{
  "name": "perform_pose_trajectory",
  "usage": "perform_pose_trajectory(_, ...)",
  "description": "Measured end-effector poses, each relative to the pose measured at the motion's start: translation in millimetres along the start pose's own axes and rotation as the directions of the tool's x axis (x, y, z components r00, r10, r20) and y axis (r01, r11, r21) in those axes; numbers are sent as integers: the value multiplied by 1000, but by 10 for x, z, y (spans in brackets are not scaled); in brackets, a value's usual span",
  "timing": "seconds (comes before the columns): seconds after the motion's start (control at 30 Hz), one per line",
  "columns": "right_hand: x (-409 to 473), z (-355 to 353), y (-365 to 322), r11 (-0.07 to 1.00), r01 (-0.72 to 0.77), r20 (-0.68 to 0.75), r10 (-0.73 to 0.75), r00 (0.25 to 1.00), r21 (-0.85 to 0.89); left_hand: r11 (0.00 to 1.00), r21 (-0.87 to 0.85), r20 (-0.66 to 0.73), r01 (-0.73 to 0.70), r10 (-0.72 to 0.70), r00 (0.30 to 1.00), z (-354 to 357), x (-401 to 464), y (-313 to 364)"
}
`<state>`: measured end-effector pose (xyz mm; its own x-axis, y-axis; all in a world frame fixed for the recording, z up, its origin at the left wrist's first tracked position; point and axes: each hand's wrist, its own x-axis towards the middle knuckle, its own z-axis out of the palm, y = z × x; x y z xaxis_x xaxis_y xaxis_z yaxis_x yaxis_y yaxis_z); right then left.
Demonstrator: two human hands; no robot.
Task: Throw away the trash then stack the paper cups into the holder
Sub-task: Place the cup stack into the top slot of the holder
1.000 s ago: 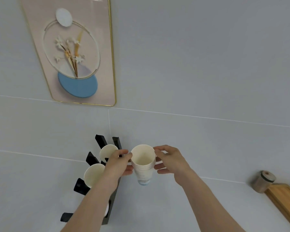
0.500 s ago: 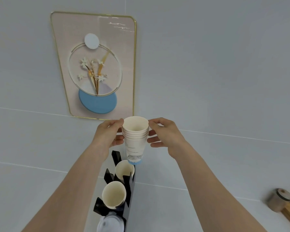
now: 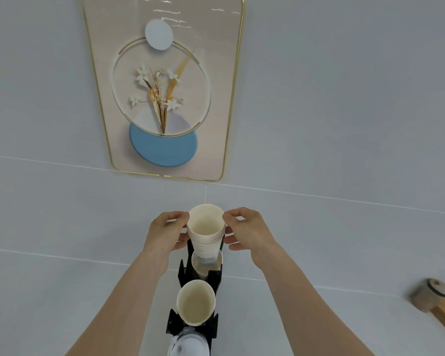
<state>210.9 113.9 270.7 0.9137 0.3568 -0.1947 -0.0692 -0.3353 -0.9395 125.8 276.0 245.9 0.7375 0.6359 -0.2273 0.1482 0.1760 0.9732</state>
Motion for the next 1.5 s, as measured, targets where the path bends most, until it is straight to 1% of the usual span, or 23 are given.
perform_pose_trajectory(0.17,186,181,417,994,-95,-84,91,992,-55,996,76,26,52,-55,998,1,222,-397)
perform_pose_trajectory(0.37,321,394,869,969,-231,-160,214,964,-91,974,149,45,171,-179,983,16,504,-872)
perform_pose_trajectory(0.47,383,475,1034,961,-266,-198,248,948,-71,965,173,24,198,-205,978,29,559,-973)
perform_pose_trajectory(0.57,456,537,1072,954,-301,-240,292,926,2,966,142,8,217,-221,975,38,630,-1019)
perform_pose_trajectory(0.7,534,606,1056,948,-305,-223,317,922,89,969,80,11,234,-236,972,58,687,-1048)
perform_pose_trajectory(0.9,551,678,1037,963,-268,-214,266,940,17,974,55,-10,221,-221,975,-3,726,-1068)
perform_pose_trajectory(1.03,565,786,1064,965,-262,-185,262,947,25,977,29,-15,210,-209,978,-99,743,-1079)
perform_pose_trajectory(1.13,536,819,1105,963,-267,-208,271,940,45,976,16,11,217,-217,976,-134,735,-1139)
perform_pose_trajectory(1.5,422,761,1127,954,-280,-230,299,926,112,975,86,21,203,-205,978,-106,726,-1204)
